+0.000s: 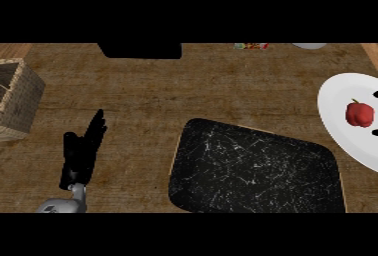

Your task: Pick the bell pepper from the tray and place it in the plate

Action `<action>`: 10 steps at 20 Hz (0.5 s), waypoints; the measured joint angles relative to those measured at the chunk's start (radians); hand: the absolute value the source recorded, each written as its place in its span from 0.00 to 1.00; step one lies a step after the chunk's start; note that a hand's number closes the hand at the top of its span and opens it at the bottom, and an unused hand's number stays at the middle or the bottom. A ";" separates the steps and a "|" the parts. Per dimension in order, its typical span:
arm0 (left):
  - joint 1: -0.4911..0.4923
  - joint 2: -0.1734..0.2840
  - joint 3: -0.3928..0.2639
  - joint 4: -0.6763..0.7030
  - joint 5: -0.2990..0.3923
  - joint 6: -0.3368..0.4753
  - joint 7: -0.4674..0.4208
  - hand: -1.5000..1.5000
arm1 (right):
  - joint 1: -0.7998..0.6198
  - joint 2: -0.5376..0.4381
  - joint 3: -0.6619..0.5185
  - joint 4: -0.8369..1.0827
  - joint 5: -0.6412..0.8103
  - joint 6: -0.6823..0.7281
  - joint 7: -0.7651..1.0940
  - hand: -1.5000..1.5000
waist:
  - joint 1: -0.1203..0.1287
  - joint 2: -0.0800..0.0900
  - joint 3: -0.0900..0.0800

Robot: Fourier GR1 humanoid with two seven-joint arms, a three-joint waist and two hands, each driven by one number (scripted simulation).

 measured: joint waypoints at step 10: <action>0.016 -0.011 0.008 0.007 -0.010 0.010 -0.010 0.50 | -0.053 -0.030 -0.165 0.116 -0.206 0.126 -0.284 0.00 | -0.018 -0.007 0.001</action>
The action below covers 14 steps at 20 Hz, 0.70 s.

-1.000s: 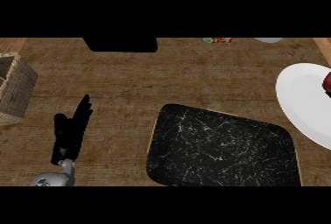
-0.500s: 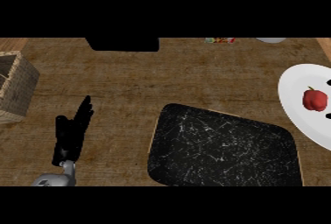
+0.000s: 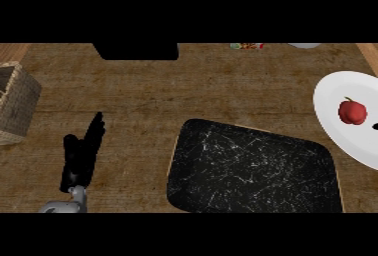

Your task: Pick the bell pepper from the tray and place it in the plate

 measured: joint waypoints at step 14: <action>-0.019 -0.005 0.006 0.002 -0.003 -0.014 0.001 0.50 | 0.040 -0.100 -0.174 0.135 -0.225 0.201 -0.059 0.00 | 0.011 0.007 0.000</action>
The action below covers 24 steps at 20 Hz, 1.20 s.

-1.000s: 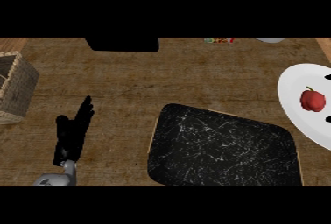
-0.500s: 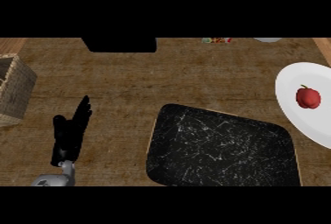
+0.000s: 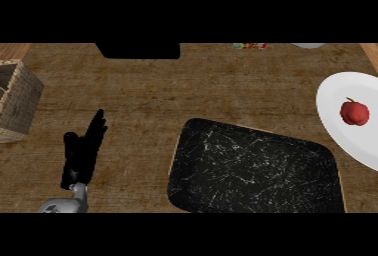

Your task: Pick the bell pepper from the tray and place it in the plate

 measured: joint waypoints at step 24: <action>-0.012 -0.013 0.019 0.014 -0.013 -0.019 -0.004 0.50 | 0.072 0.019 0.081 0.025 -0.023 -0.140 -0.099 0.00 | 0.008 0.002 0.001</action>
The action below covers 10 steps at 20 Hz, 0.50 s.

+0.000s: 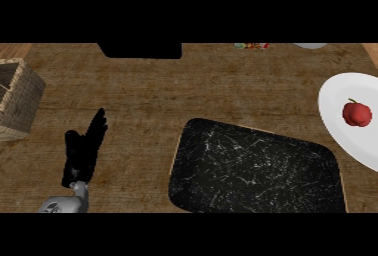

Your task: Pick the bell pepper from the tray and place it in the plate

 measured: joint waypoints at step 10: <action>-0.001 -0.007 -0.006 -0.011 -0.010 0.000 0.013 0.50 | 0.040 -0.057 -0.003 0.031 -0.007 -0.013 -0.018 0.00 | 0.007 0.004 0.002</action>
